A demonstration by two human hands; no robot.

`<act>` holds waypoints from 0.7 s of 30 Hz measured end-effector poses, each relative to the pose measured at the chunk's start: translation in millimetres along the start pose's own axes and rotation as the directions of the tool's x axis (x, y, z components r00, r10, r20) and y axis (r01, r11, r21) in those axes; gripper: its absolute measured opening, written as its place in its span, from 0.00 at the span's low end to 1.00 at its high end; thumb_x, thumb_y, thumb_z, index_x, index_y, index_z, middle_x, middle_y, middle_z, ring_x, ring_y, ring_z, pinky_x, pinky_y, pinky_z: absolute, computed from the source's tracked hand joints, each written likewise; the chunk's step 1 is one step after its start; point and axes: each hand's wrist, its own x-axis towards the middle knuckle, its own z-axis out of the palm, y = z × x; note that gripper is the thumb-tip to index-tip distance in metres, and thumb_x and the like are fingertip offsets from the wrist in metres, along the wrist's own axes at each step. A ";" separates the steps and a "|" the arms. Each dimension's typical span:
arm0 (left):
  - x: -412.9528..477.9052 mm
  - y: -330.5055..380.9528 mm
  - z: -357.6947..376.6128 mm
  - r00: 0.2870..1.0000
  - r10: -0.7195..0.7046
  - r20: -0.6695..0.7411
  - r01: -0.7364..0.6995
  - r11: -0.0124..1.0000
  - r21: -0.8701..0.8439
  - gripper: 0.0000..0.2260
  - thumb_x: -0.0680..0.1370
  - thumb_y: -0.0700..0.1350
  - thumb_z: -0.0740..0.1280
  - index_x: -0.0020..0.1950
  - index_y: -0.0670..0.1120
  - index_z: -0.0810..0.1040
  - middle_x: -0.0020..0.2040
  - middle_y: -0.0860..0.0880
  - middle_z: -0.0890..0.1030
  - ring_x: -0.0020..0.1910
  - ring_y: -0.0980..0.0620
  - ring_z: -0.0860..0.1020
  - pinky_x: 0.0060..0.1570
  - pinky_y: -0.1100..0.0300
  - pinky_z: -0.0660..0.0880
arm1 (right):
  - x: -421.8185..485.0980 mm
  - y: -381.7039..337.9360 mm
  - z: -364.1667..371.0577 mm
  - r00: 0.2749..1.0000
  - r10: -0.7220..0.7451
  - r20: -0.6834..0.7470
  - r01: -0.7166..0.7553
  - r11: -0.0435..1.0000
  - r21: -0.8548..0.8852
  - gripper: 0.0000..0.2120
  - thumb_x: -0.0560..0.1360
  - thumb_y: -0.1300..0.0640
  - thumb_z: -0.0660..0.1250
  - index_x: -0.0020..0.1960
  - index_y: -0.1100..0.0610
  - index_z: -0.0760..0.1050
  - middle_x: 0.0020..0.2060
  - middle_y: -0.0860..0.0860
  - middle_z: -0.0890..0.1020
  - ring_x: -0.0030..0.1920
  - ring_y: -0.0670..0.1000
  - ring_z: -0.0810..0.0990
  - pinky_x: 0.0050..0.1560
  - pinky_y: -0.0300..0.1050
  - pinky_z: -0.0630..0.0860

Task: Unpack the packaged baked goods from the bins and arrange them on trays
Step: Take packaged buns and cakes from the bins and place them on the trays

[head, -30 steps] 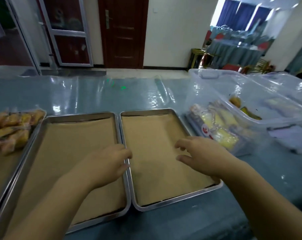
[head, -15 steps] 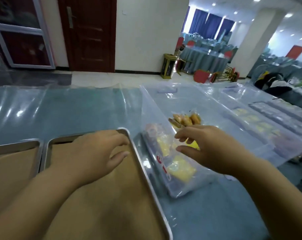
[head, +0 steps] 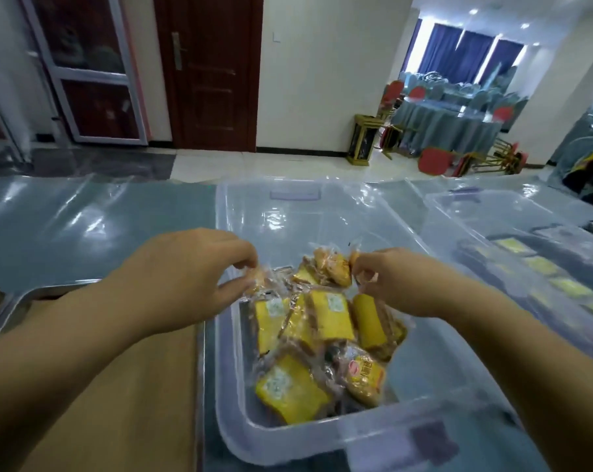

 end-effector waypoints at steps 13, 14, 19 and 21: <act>138.3 -9.8 79.5 0.809 -0.281 0.517 0.072 0.919 0.388 0.14 0.77 0.50 0.61 0.63 0.56 0.68 0.60 0.50 0.74 0.55 0.47 0.75 0.45 0.54 0.71 | 142.6 84.8 24.0 0.971 -0.173 0.166 0.216 0.933 -0.288 0.27 0.75 0.68 0.59 0.71 0.52 0.63 0.61 0.55 0.71 0.57 0.58 0.74 0.55 0.52 0.75; 149.7 -13.1 87.5 0.790 -0.295 0.538 0.067 0.913 0.402 0.14 0.78 0.48 0.61 0.63 0.55 0.68 0.60 0.49 0.74 0.54 0.47 0.75 0.44 0.54 0.70 | 149.5 85.7 27.3 0.967 -0.177 0.185 0.228 0.923 -0.309 0.26 0.75 0.67 0.60 0.71 0.52 0.63 0.62 0.55 0.70 0.58 0.58 0.73 0.56 0.53 0.74; 196.0 -26.7 128.5 0.737 -0.331 0.589 0.031 0.887 0.461 0.17 0.78 0.36 0.59 0.66 0.49 0.68 0.62 0.44 0.73 0.55 0.44 0.74 0.44 0.54 0.68 | 178.6 81.7 39.7 0.939 -0.203 0.278 0.301 0.875 -0.378 0.26 0.76 0.63 0.62 0.71 0.50 0.62 0.63 0.55 0.70 0.61 0.59 0.72 0.58 0.54 0.73; 204.0 -32.9 146.1 0.704 -0.361 0.612 0.029 0.875 0.484 0.19 0.77 0.33 0.57 0.67 0.47 0.67 0.65 0.44 0.71 0.58 0.43 0.73 0.48 0.53 0.70 | 187.7 77.0 40.0 0.933 -0.201 0.299 0.317 0.854 -0.413 0.28 0.76 0.62 0.63 0.73 0.47 0.60 0.65 0.55 0.68 0.62 0.60 0.71 0.55 0.53 0.73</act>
